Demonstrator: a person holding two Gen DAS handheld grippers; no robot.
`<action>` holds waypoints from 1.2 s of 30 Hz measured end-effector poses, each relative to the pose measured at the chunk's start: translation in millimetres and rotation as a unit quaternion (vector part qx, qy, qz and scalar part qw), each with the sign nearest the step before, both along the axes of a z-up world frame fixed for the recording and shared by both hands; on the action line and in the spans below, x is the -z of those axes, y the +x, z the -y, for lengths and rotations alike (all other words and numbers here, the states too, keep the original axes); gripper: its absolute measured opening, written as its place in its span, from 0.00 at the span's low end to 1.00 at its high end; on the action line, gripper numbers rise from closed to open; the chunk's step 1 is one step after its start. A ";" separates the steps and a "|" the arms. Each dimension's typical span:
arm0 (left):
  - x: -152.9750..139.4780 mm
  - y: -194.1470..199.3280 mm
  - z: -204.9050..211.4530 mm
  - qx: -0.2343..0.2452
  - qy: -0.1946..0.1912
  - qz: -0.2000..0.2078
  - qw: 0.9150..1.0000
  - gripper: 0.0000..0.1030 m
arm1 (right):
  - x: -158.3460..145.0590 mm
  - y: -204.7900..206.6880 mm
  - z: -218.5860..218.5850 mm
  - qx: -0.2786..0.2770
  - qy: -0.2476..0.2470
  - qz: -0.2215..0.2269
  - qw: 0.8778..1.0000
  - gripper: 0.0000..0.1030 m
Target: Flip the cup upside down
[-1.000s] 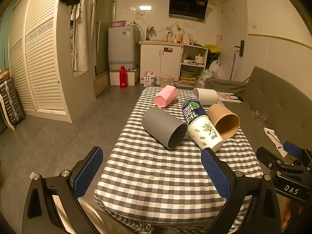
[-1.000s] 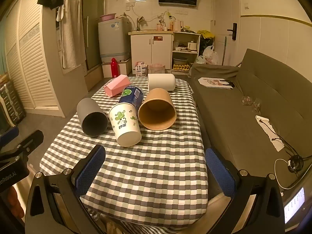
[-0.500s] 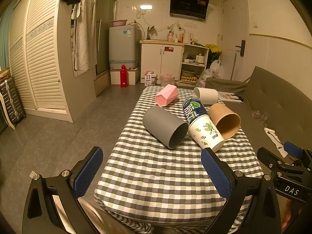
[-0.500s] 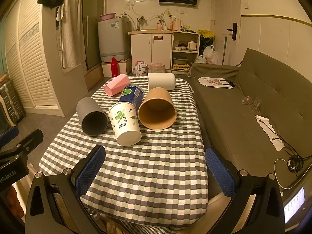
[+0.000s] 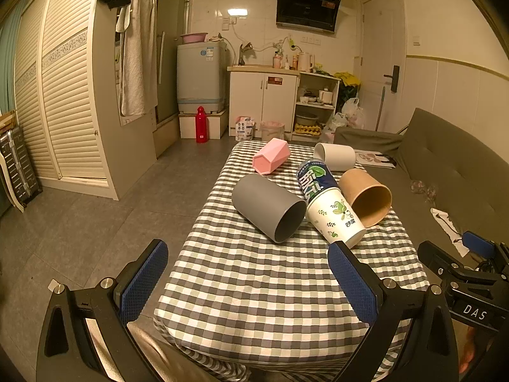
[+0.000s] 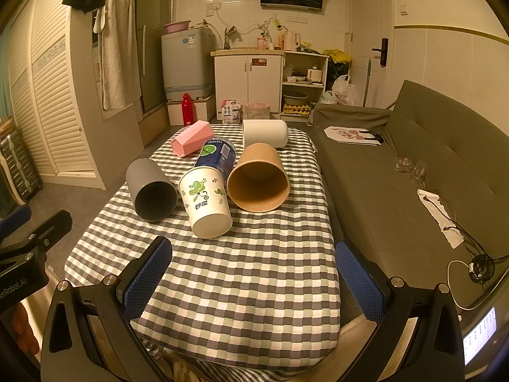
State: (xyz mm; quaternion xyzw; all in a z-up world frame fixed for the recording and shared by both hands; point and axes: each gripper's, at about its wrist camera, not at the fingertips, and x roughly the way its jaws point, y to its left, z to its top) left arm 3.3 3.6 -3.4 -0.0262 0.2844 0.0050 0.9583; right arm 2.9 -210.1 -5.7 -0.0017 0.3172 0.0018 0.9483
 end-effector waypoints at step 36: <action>0.9 0.2 -0.1 0.000 0.000 -0.002 1.000 1.00 | 0.9 2.4 -4.2 -0.002 -0.003 -0.004 1.000 1.00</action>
